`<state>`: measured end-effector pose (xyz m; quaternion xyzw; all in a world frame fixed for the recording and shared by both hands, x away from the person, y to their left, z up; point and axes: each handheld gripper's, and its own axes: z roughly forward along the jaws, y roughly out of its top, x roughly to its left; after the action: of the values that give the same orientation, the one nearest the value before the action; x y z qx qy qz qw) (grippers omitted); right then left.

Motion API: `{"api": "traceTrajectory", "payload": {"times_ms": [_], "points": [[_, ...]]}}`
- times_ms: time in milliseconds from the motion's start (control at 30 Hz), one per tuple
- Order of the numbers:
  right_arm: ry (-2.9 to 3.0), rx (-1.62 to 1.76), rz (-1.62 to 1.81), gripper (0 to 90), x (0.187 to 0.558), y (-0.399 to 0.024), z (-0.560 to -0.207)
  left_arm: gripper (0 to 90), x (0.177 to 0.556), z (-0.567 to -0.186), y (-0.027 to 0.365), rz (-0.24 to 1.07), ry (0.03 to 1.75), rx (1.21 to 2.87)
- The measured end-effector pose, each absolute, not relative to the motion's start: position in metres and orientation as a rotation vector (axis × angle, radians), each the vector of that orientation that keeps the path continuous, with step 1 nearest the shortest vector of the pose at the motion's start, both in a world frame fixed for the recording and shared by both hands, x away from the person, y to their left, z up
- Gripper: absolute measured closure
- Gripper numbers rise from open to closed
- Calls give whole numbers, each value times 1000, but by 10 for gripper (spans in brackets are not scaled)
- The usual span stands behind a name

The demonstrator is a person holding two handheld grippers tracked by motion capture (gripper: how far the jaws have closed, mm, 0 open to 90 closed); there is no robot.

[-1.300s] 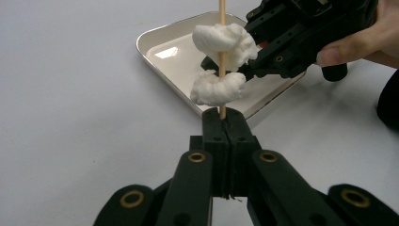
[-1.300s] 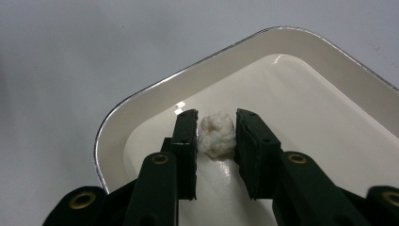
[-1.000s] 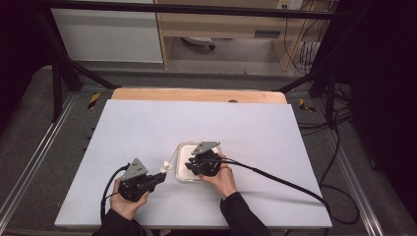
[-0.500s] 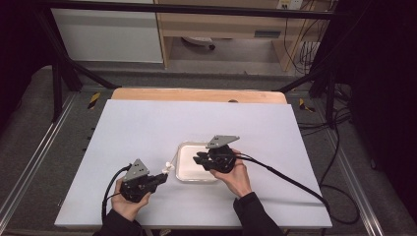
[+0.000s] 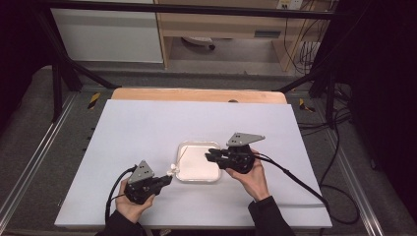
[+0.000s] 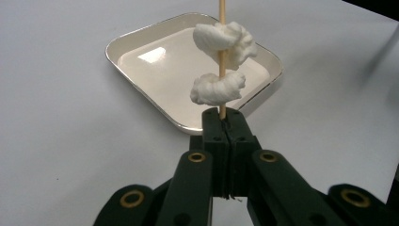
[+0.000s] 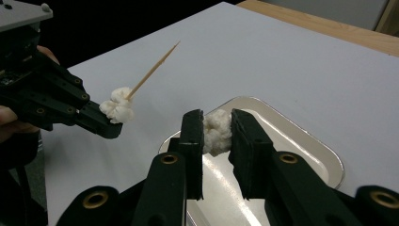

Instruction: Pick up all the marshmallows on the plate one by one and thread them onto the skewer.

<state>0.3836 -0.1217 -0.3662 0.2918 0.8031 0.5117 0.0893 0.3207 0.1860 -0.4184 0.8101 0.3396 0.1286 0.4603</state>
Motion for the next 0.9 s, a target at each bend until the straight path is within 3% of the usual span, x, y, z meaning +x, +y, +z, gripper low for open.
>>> {"api": "traceTrajectory", "payload": {"times_ms": [900], "points": [[2316,895,1762,764,379,-139,-338,888,312,-416,170,301,762,2008]]}}
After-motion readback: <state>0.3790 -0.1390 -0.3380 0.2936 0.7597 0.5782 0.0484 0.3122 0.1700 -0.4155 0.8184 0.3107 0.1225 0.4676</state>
